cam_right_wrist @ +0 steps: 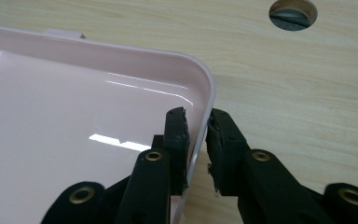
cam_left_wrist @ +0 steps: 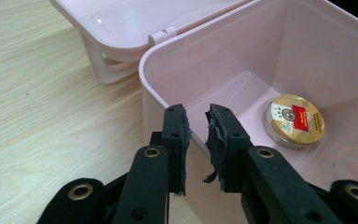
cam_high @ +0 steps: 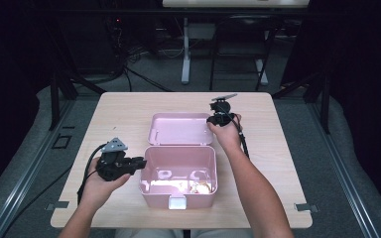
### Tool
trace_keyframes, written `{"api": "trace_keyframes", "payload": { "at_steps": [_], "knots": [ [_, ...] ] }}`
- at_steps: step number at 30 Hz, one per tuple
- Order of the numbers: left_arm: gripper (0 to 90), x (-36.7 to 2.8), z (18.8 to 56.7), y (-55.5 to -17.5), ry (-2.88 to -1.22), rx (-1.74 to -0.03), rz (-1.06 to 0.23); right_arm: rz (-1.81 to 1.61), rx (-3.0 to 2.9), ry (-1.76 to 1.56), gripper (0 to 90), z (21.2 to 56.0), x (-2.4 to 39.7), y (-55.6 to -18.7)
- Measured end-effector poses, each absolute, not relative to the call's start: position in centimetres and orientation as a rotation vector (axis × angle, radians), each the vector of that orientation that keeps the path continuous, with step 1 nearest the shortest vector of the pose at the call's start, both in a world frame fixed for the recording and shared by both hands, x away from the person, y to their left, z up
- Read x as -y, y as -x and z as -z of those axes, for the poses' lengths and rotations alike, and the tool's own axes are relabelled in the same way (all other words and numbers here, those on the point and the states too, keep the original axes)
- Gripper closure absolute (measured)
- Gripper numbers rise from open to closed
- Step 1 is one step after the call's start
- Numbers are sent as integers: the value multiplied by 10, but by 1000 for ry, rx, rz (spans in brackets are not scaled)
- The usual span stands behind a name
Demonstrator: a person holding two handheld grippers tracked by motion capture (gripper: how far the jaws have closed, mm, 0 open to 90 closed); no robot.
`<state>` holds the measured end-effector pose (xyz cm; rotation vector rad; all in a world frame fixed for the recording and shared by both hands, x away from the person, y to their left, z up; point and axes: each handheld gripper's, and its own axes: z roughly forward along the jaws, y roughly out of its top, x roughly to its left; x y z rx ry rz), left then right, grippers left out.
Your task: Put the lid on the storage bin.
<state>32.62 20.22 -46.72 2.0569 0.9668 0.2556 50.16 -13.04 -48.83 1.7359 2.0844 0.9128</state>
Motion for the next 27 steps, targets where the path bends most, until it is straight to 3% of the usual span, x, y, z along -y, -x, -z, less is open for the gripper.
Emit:
{"api": "trace_keyframes", "payload": {
  "at_steps": [27],
  "knots": [
    [782, -202, 467, -326, -2050, -962, -265, -969, -2031, -1721, 810, 476, 130, -497]
  ]
}}
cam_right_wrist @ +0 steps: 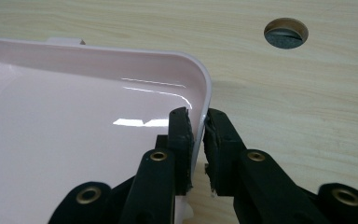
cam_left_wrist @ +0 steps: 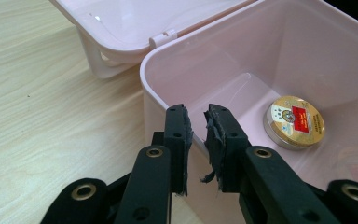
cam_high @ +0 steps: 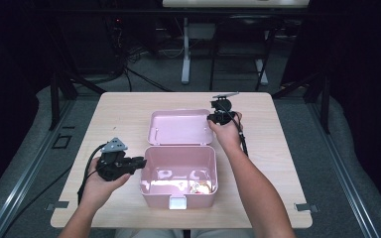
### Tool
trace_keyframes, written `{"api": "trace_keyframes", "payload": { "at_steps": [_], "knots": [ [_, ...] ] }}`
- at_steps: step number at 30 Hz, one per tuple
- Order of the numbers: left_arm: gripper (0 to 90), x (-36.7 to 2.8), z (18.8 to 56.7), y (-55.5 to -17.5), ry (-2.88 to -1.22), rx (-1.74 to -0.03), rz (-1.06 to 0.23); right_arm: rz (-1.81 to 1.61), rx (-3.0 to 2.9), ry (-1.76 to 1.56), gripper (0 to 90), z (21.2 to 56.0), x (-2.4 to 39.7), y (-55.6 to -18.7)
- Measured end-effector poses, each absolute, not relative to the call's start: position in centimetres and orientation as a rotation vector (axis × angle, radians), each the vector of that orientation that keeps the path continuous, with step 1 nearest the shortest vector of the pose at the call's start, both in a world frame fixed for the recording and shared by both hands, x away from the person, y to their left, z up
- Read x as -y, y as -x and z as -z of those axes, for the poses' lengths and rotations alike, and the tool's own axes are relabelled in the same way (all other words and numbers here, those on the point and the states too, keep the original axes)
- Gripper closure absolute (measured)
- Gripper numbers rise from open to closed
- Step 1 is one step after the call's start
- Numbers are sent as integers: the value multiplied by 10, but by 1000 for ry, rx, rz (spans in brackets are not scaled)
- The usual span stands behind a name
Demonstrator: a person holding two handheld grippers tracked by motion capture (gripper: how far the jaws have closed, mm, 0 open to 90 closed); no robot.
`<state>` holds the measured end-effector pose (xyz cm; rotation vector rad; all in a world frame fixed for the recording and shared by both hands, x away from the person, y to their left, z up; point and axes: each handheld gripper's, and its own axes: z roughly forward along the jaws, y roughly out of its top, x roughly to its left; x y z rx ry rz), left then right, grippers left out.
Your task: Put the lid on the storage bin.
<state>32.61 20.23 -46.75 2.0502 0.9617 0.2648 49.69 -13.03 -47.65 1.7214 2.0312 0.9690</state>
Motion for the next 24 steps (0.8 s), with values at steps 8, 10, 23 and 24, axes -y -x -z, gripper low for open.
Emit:
{"api": "trace_keyframes", "payload": {
  "at_steps": [8, 10, 23, 24],
  "knots": [
    [783, -202, 468, -326, -2048, -962, -264, -988, -2010, -1704, 818, 473, 130, -495],
    [783, -202, 468, -326, -2046, -964, -263, -990, -2009, -1703, 819, 471, 130, -494],
    [783, -202, 468, -326, -2044, -964, -261, -1004, -1994, -1682, 828, 463, 130, -491],
    [784, -202, 468, -327, -2045, -962, -262, -1010, -1988, -1680, 829, 463, 130, -491]
  ]
}}
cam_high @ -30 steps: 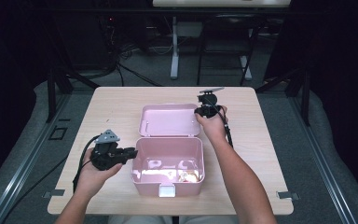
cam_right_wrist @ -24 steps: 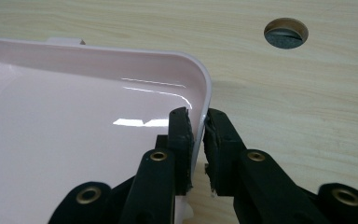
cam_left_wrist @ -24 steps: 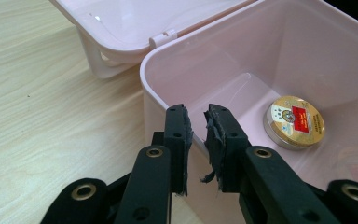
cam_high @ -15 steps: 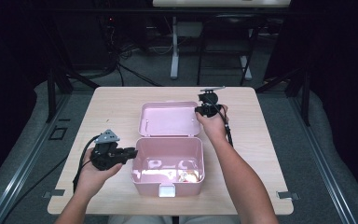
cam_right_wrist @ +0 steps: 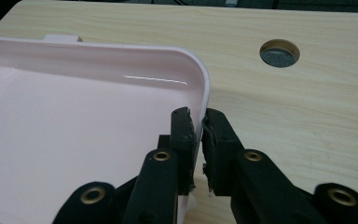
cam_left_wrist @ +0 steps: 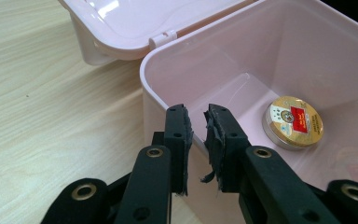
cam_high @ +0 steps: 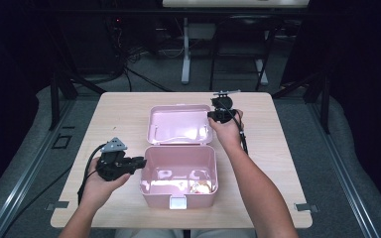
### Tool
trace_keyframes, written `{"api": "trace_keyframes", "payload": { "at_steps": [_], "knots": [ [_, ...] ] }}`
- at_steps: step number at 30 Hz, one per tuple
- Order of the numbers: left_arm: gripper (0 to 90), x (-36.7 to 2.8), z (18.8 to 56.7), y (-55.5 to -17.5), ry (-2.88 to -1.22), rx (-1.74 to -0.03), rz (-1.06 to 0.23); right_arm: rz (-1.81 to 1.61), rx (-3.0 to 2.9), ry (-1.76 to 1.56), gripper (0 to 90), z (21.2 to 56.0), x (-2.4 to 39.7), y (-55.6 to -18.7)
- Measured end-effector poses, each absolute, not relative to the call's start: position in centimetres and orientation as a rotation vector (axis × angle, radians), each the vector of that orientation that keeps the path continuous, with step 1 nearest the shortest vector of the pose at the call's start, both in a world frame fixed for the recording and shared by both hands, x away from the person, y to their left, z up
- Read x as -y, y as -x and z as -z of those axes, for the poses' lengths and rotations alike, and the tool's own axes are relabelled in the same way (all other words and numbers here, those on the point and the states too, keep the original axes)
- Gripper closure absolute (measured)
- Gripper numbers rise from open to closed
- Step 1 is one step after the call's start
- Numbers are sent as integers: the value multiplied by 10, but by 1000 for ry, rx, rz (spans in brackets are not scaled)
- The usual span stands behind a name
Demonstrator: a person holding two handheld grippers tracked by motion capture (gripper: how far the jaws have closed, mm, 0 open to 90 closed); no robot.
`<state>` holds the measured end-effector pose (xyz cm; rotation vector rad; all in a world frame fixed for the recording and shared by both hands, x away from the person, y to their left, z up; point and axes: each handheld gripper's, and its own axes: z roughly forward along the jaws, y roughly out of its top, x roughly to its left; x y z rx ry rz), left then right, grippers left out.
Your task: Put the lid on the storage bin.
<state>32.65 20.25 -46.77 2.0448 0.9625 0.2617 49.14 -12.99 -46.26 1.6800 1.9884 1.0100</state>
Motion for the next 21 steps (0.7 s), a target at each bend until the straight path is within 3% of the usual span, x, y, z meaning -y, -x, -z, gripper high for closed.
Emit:
{"api": "trace_keyframes", "payload": {
  "at_steps": [21],
  "knots": [
    [792, -202, 468, -327, -2042, -962, -271, -1059, -1961, -1612, 843, 445, 132, -481]
  ]
}}
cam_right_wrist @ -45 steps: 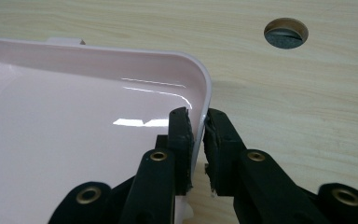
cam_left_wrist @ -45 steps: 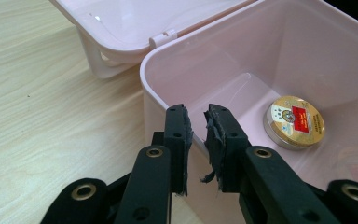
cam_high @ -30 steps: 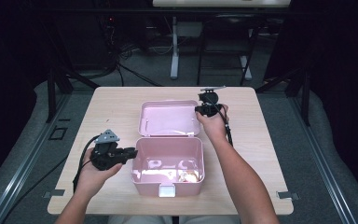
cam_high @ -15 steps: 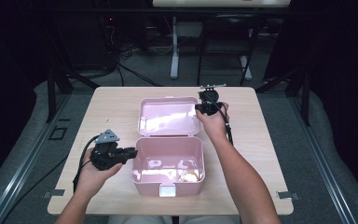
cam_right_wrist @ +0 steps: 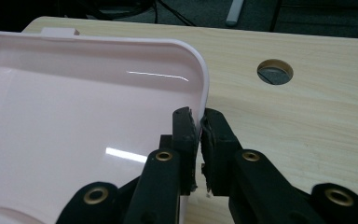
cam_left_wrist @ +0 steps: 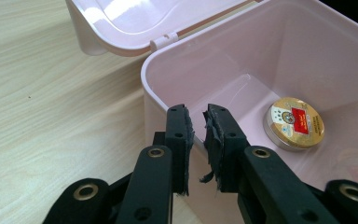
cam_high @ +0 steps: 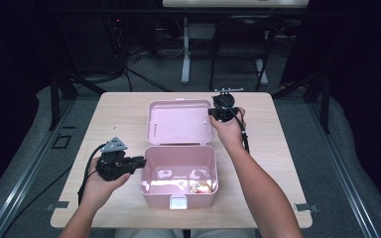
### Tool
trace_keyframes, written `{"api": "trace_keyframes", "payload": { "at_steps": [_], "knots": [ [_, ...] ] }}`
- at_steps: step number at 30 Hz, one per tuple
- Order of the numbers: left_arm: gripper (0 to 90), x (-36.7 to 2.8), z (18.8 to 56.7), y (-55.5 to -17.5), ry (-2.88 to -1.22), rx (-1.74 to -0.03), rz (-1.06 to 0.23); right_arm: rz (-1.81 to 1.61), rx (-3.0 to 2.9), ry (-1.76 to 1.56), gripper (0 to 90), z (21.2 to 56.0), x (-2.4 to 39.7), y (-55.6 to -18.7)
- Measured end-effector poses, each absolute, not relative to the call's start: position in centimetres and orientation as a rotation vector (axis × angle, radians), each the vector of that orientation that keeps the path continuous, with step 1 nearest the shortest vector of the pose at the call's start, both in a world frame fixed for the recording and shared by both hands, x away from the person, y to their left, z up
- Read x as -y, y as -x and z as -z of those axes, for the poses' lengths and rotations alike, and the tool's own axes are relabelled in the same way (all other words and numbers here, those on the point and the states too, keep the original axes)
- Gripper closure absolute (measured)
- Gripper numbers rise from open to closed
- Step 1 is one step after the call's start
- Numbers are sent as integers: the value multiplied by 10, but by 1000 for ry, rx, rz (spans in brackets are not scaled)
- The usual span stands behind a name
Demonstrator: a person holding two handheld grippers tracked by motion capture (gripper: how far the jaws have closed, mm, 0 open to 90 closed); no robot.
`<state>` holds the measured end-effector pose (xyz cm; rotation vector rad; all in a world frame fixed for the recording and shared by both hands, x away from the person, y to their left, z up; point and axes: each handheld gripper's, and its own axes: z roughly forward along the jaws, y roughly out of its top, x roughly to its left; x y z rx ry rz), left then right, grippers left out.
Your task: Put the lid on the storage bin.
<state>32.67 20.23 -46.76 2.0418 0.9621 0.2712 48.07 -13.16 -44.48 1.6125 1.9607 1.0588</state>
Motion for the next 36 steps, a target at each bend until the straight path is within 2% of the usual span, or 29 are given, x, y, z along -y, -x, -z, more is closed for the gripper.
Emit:
{"api": "trace_keyframes", "payload": {
  "at_steps": [36],
  "knots": [
    [793, -202, 468, -327, -2030, -974, -272, -1162, -1917, -1500, 864, 415, 138, -448]
  ]
}}
